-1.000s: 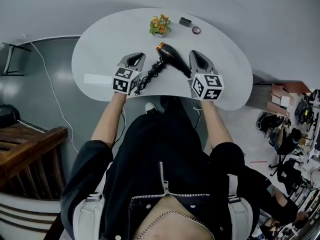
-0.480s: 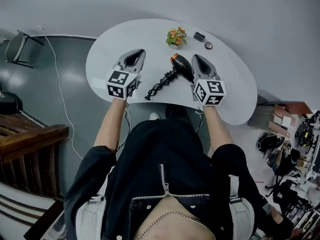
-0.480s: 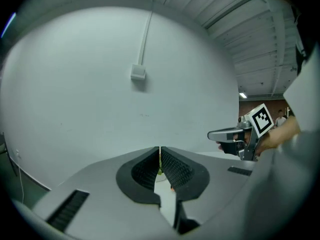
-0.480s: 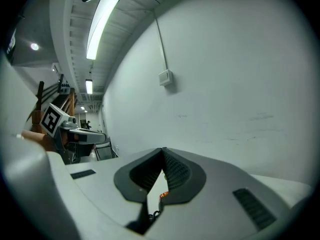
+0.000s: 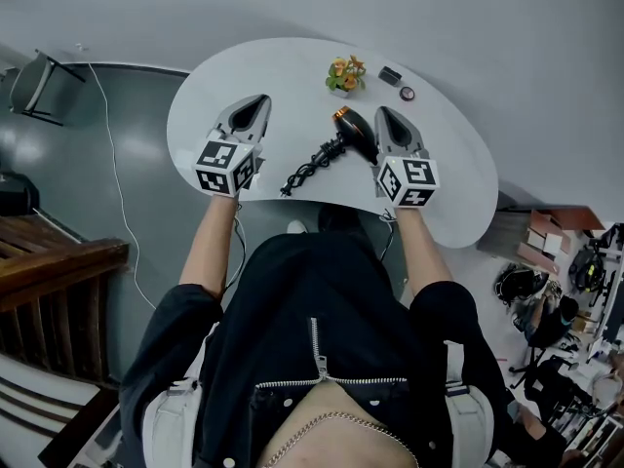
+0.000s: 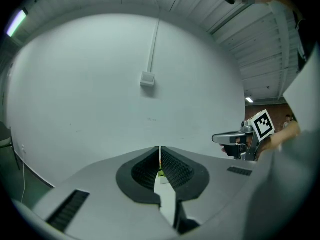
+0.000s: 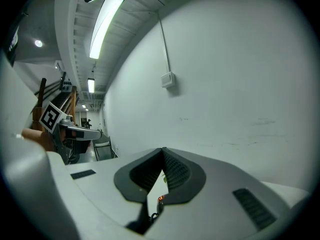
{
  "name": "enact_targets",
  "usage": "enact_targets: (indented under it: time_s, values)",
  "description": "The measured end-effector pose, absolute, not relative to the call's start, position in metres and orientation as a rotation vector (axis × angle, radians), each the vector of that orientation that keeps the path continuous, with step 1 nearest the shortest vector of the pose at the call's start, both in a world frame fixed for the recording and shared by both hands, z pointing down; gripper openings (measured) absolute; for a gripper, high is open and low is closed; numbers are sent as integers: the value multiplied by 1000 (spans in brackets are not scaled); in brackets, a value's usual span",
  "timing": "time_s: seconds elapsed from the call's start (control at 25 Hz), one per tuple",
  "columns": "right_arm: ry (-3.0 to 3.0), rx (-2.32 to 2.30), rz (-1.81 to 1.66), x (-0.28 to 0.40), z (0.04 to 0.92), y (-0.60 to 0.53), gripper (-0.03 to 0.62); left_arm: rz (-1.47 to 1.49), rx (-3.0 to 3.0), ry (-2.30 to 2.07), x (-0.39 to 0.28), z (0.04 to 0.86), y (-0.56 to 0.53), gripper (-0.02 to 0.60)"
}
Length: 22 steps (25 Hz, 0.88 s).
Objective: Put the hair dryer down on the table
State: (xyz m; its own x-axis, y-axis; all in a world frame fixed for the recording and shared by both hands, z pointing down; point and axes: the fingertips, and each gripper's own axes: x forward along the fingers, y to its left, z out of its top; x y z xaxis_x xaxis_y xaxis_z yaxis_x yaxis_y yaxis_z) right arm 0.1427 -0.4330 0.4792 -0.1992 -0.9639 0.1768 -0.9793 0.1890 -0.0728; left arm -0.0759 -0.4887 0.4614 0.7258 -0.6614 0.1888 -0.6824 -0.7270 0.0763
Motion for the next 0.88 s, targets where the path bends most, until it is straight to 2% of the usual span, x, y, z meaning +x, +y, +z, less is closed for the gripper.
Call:
enact_targets:
  time_s: [0.88]
  values:
    - [-2326,1936,268,159,486,-421,3,281,2773,-986,-41,485,-475,28]
